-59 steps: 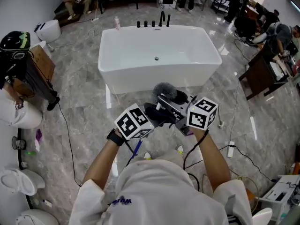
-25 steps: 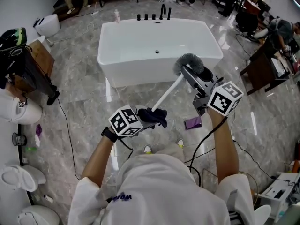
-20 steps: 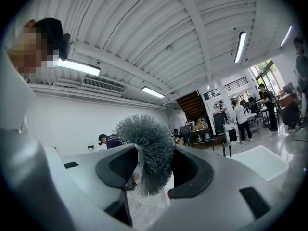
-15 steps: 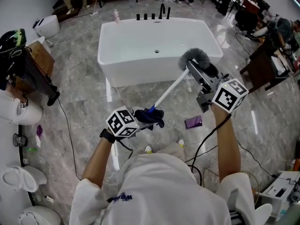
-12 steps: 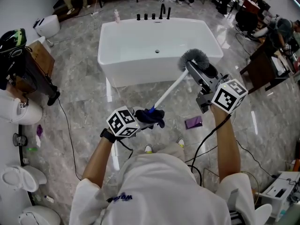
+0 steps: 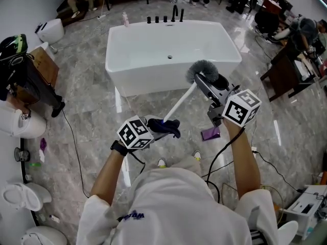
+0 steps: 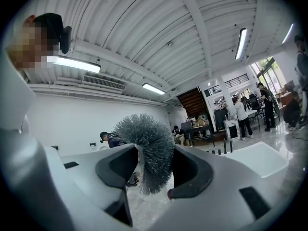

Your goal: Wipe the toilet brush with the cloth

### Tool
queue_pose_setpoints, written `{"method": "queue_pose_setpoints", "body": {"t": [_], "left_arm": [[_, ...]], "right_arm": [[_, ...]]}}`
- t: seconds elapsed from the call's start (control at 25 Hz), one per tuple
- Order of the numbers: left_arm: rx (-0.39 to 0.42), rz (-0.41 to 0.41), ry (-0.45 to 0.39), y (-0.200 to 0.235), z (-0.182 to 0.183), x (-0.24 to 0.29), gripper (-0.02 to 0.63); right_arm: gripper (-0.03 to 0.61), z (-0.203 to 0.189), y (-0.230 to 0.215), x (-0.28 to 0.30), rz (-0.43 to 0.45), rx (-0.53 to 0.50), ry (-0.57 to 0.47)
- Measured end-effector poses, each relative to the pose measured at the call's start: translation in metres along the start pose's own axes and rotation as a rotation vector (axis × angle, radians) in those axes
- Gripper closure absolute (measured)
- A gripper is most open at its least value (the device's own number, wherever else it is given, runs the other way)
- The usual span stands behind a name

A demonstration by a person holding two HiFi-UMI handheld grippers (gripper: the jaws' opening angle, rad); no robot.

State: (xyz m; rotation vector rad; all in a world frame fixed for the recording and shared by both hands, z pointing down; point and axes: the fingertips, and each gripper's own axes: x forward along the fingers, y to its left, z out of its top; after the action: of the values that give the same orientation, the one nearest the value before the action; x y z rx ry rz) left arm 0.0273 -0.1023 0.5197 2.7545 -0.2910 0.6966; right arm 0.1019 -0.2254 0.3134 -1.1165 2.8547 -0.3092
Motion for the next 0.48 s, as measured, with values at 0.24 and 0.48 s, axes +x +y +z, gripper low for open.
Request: {"method": "queue_pose_setpoints", "body": {"t": [0.24,0.48], "left_arm": [[0.006,0.014,0.005,-0.003,0.001,0.006,0.491],[-0.018,0.018,-0.027,0.001,0.011,0.005,0.492]], "right_arm": [[0.367,-0.018,0.008,0.000,0.010,-0.004,0.028],[0.367,-0.034,0.019,0.008,0.035,-0.011,0.062]]}}
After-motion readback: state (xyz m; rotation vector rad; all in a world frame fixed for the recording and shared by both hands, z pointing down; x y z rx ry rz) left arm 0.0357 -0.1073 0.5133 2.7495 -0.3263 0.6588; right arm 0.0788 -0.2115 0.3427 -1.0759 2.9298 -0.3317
